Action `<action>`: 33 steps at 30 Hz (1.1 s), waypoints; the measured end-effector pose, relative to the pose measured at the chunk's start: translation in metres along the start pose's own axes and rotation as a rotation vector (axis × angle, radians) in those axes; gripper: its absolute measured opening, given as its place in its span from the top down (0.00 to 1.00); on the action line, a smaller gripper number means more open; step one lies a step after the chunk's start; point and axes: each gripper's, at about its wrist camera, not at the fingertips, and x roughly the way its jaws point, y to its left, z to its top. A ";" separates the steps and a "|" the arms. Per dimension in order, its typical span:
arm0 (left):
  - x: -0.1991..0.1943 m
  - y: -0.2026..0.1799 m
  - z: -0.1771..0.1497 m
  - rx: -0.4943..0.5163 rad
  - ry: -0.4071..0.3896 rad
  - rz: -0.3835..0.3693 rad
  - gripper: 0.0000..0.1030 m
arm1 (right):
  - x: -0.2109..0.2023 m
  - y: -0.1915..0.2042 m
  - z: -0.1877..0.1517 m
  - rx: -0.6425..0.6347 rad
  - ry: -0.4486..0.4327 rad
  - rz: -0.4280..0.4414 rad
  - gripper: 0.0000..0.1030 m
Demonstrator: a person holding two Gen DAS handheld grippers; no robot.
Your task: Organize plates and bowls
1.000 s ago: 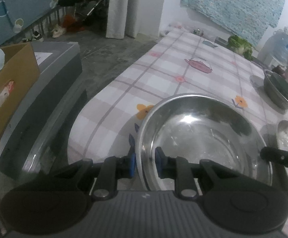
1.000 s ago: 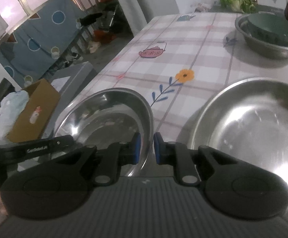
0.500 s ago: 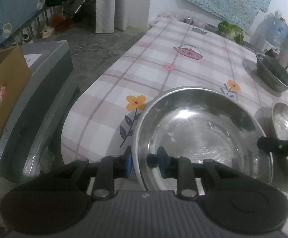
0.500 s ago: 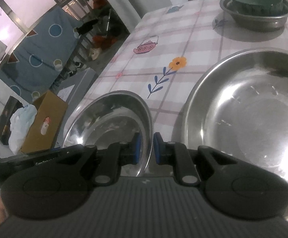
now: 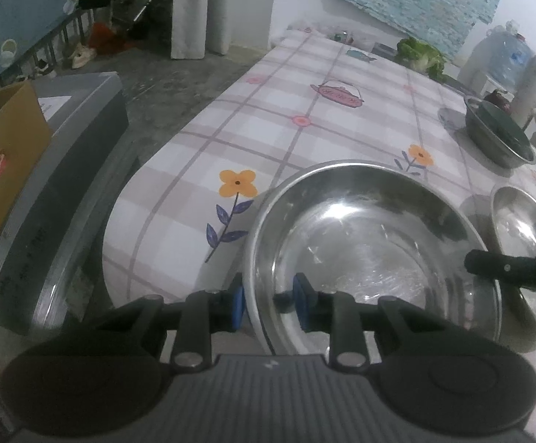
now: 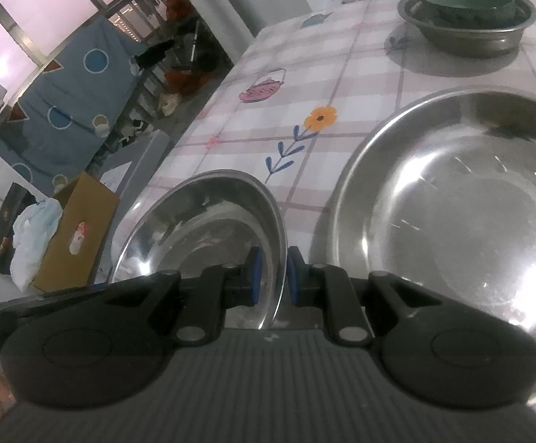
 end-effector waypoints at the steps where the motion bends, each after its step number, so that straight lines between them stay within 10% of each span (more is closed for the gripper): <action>1: 0.000 0.000 0.000 0.002 0.001 0.001 0.73 | 0.000 -0.001 0.000 0.002 0.001 0.000 0.87; 33: 0.001 -0.015 -0.002 0.047 -0.002 0.047 0.67 | 0.000 -0.002 0.001 -0.012 -0.011 -0.013 0.85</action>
